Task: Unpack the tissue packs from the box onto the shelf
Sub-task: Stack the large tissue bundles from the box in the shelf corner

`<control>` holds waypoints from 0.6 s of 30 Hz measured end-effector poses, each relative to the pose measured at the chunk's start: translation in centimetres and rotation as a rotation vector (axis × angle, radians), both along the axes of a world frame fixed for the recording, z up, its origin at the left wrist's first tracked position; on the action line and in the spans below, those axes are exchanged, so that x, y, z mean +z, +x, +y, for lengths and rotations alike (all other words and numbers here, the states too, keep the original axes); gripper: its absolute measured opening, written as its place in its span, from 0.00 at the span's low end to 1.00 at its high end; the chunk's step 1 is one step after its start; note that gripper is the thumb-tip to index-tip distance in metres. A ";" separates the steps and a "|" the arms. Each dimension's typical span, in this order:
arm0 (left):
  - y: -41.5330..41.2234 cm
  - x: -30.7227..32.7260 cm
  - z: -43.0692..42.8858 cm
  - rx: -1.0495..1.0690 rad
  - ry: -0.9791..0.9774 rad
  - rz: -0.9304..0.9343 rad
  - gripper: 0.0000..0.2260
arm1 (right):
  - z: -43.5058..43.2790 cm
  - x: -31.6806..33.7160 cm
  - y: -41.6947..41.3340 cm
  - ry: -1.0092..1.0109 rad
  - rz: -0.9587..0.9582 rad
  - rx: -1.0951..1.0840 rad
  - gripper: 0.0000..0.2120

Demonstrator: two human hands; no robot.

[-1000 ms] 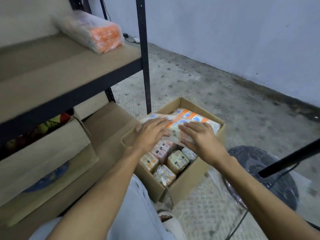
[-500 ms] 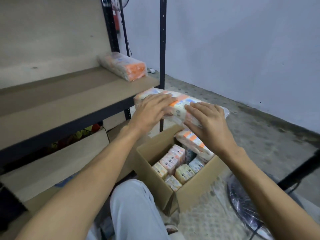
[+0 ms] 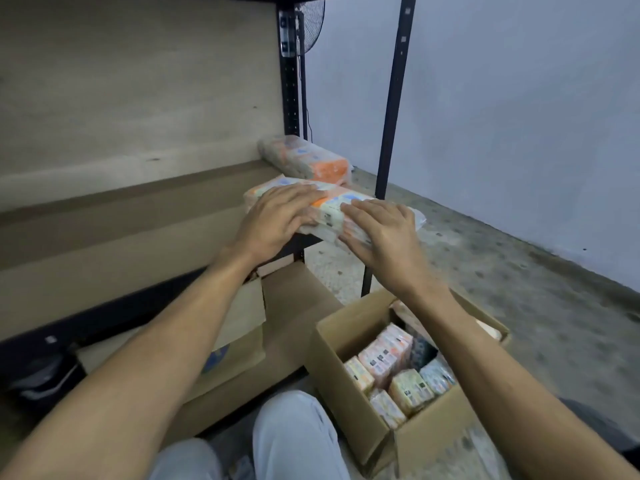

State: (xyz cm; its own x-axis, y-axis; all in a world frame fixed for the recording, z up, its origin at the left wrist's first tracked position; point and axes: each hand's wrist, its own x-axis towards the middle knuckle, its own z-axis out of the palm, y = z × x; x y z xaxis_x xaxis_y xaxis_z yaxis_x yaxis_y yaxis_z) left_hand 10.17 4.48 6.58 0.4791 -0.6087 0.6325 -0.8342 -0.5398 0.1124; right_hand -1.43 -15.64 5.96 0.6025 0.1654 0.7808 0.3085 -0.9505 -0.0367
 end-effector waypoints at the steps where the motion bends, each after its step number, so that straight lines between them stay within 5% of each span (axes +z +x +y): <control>1: 0.6 -0.2 0.7 0.008 0.001 0.009 0.20 | 0.6 -0.1 0.9 0.000 0.009 0.010 0.19; 12: 5.8 -1.3 5.5 0.175 0.071 0.103 0.24 | 5.7 -1.5 8.9 0.042 0.101 0.032 0.19; 18: 6.5 -2.6 7.3 0.530 -0.053 0.229 0.32 | 8.6 -0.8 11.9 0.073 0.199 -0.013 0.19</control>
State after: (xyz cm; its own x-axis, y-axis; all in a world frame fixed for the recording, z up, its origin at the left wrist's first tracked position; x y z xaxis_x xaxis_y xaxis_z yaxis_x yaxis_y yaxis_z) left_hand 16.68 11.82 4.00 0.8381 -0.2186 0.4999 -0.4028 -0.8659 0.2967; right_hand 10.44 -7.04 5.19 0.7474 0.1044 0.6561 0.2762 -0.9470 -0.1641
